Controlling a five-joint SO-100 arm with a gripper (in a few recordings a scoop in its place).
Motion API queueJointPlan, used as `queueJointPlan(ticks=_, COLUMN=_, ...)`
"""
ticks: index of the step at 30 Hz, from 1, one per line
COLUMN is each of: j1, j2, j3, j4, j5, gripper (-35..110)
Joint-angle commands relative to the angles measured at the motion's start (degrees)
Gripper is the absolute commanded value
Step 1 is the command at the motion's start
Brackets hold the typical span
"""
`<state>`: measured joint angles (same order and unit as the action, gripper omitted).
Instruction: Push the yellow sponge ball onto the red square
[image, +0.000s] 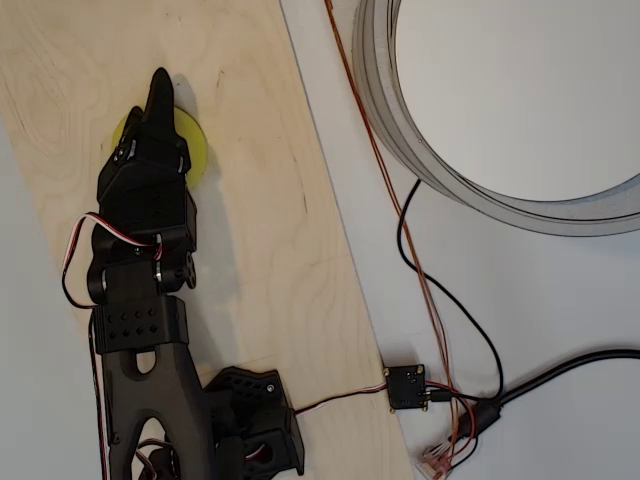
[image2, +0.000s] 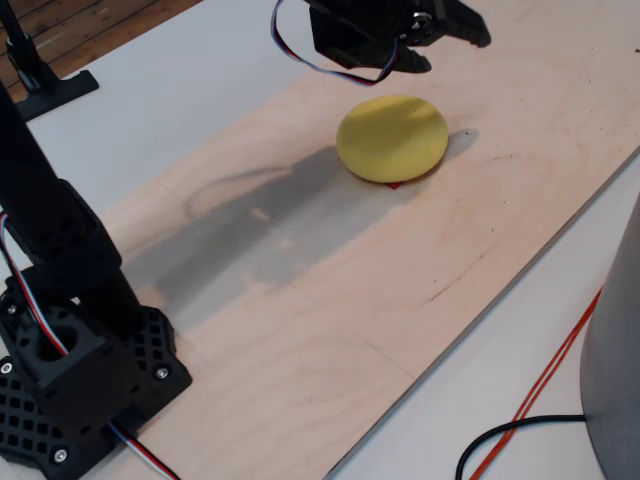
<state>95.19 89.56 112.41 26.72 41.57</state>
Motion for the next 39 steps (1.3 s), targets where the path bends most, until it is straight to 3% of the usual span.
queueJointPlan(ticks=1, j1=1.9, j2=5.7, j3=-2.1, j4=-0.8, j5=-2.5, gripper=28)
queueJointPlan(ticks=6, j1=3.0, j2=10.5, j3=-1.1, j4=-5.4, j5=-9.5, gripper=31)
queueJointPlan(ticks=17, j1=1.2, j2=18.1, j3=6.2, j4=-22.0, j5=-37.4, gripper=37)
queueJointPlan(ticks=22, j1=1.0, j2=19.6, j3=8.7, j4=-25.0, j5=-39.7, gripper=37)
queueJointPlan(ticks=23, j1=1.0, j2=20.0, j3=9.2, j4=-25.7, j5=-39.4, gripper=35)
queueJointPlan(ticks=26, j1=1.1, j2=21.9, j3=11.9, j4=-30.5, j5=-39.1, gripper=7)
queueJointPlan(ticks=28, j1=1.4, j2=22.2, j3=11.3, j4=-30.5, j5=-39.5, gripper=0)
queueJointPlan(ticks=36, j1=1.8, j2=23.1, j3=11.3, j4=-30.5, j5=-43.7, gripper=0)
queueJointPlan(ticks=37, j1=1.8, j2=23.3, j3=11.3, j4=-30.5, j5=-43.6, gripper=0)
queueJointPlan(ticks=38, j1=1.6, j2=23.4, j3=11.6, j4=-30.6, j5=-44.1, gripper=10)
queueJointPlan(ticks=39, j1=0.8, j2=23.7, j3=12.7, j4=-31.1, j5=-46.0, gripper=31)
